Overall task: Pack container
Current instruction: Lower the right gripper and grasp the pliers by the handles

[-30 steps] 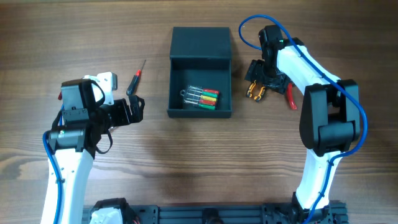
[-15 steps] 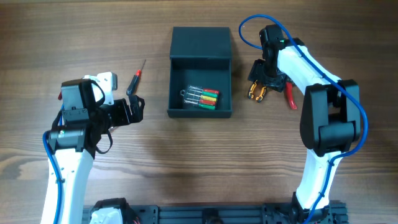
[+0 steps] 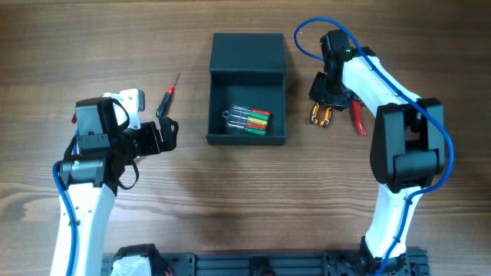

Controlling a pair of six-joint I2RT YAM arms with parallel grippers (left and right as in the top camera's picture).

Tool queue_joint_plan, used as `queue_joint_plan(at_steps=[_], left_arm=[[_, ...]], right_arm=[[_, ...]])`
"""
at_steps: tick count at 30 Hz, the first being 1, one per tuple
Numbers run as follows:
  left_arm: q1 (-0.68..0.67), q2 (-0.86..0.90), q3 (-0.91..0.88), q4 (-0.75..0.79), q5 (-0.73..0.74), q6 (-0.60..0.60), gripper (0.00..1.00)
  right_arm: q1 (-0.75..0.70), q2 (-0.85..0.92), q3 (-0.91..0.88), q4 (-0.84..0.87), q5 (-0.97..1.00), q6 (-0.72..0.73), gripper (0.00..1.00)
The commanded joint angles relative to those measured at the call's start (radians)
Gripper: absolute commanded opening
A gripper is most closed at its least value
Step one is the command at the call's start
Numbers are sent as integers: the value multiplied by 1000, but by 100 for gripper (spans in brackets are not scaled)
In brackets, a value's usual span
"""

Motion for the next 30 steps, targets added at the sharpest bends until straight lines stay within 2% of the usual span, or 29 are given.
queue_joint_plan(at_steps=[1, 7, 9, 12, 14, 30], left_arm=[[3, 2, 17, 0, -5, 12, 100], [3, 2, 17, 0, -5, 12, 100], [3, 2, 17, 0, -5, 12, 100], [3, 2, 17, 0, -5, 12, 100], [3, 2, 17, 0, -5, 12, 100], [3, 2, 17, 0, -5, 13, 100]], right_arm=[[1, 27, -34, 4, -51, 1, 44], [1, 27, -34, 4, -51, 1, 39], [2, 27, -34, 4, -56, 1, 32], [2, 27, -34, 8, -58, 0, 11], [2, 27, -34, 8, -58, 0, 5], [2, 7, -22, -6, -50, -54, 4]])
